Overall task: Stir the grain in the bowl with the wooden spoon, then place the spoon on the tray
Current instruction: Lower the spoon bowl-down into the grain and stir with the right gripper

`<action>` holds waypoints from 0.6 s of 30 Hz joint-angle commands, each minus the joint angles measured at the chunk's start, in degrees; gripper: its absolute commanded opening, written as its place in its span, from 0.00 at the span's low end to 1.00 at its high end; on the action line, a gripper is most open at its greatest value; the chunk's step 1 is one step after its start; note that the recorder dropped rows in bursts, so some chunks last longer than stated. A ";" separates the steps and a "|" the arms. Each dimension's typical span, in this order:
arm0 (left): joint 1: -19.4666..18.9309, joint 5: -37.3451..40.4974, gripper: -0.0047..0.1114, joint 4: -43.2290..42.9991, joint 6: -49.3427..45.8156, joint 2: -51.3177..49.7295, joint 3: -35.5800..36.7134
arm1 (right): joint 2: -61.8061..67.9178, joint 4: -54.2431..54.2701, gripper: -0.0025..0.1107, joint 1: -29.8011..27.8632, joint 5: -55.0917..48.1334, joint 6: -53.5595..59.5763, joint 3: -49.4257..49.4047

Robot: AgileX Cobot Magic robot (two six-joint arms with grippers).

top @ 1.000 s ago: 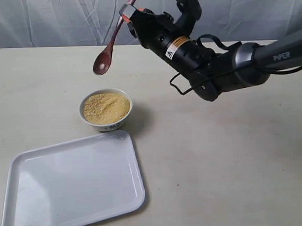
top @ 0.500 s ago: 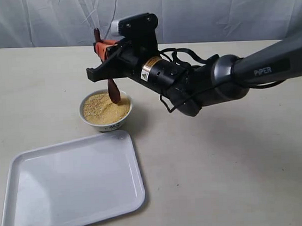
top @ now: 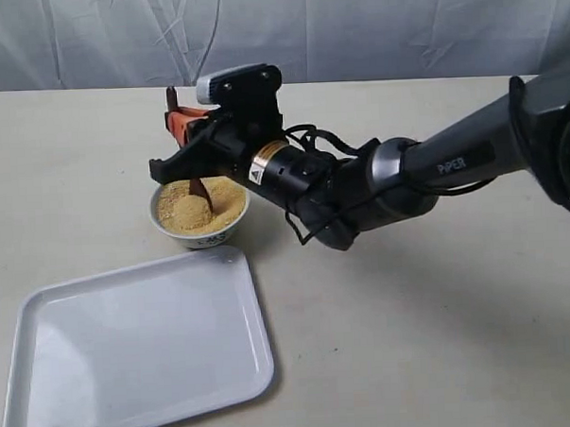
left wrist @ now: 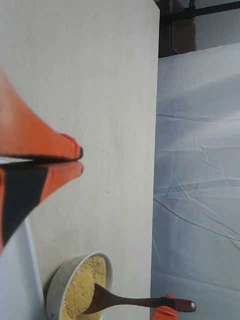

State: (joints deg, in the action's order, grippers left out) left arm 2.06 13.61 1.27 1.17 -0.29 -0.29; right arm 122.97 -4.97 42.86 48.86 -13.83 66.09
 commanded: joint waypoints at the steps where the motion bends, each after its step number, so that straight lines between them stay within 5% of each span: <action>1: -0.26 -0.38 0.04 -0.26 -0.04 0.29 0.29 | -2.95 4.44 0.02 -0.53 -0.10 2.56 -0.01; 9: -0.26 -0.38 0.04 -0.26 -0.04 0.29 0.29 | -3.11 9.97 0.02 -0.89 -2.74 10.93 -0.01; 18: -0.26 -0.38 0.04 -0.26 -0.04 0.29 0.29 | -2.37 7.89 0.02 0.72 -1.61 4.88 -0.01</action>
State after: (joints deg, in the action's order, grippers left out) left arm 2.06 13.61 1.27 1.17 -0.29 -0.29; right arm 123.15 3.70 43.15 46.53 -8.25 66.09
